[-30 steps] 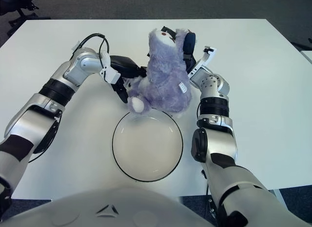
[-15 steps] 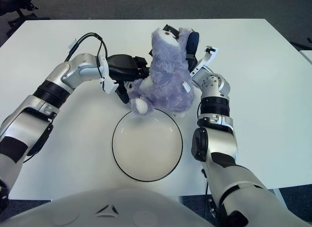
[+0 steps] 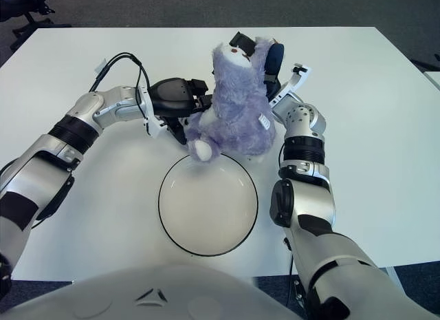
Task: Put the doll into the plate.
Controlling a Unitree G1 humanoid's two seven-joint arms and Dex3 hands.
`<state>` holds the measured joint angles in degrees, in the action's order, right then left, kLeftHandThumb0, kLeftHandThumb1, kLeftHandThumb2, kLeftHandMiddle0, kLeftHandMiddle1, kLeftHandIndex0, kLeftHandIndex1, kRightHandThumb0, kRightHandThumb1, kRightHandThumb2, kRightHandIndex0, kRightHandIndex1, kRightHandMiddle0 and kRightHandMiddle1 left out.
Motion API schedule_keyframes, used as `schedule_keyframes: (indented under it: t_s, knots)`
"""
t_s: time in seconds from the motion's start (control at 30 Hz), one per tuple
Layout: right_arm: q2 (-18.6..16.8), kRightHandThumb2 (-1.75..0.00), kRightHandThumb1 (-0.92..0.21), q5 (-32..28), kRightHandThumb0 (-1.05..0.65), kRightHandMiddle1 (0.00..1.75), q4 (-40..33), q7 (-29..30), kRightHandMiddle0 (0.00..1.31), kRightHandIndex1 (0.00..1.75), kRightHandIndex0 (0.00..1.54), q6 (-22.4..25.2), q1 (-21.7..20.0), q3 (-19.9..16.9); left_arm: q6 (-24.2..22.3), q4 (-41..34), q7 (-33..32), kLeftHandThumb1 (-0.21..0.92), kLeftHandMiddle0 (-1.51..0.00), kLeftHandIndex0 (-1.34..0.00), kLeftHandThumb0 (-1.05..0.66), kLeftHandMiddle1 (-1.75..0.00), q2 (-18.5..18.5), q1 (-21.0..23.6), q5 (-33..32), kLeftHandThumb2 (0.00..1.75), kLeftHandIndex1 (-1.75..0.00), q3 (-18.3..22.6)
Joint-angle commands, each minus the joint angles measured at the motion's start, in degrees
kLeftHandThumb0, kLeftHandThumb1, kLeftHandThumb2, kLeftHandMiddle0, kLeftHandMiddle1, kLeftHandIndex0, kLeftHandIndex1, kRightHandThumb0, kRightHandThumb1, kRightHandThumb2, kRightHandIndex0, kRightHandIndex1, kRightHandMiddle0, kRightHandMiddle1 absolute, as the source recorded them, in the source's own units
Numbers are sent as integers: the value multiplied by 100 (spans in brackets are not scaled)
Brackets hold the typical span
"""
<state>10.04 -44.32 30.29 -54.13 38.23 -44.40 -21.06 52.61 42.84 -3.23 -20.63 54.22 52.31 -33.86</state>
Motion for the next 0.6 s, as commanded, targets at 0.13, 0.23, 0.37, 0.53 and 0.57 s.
schedule_keyframes:
  t_s: [0.13, 0.23, 0.37, 0.53, 0.57]
  knots:
    - [102, -91, -49, -190, -1, 175, -142, -35, 90, 175, 109, -70, -155, -119, -342, 804, -799, 59, -50, -53, 0, -166, 262, -104, 25, 81, -135, -79]
    - [98, -91, -49, -189, -1, 175, -164, -31, 90, 175, 109, -92, -140, -121, -252, 1054, -1281, 55, -63, -48, -19, -172, 342, -167, -49, 94, -156, -53]
    - [83, -89, -50, -178, -2, 175, -221, -5, 90, 175, 108, -168, -106, -132, -39, 1527, -2019, 75, -81, -58, -16, -174, 517, -237, -130, 43, -171, -61]
    - [77, -87, -51, -179, -2, 175, -282, 30, 89, 175, 108, -216, -70, -133, 140, 1917, -2417, 87, -88, -62, -10, -175, 638, -178, -144, 15, -174, -156]
    - [77, -86, -52, -178, -3, 175, -289, 34, 89, 175, 108, -220, -65, -133, 175, 1970, -2440, 88, -88, -63, -8, -175, 650, -162, -157, 13, -174, -169]
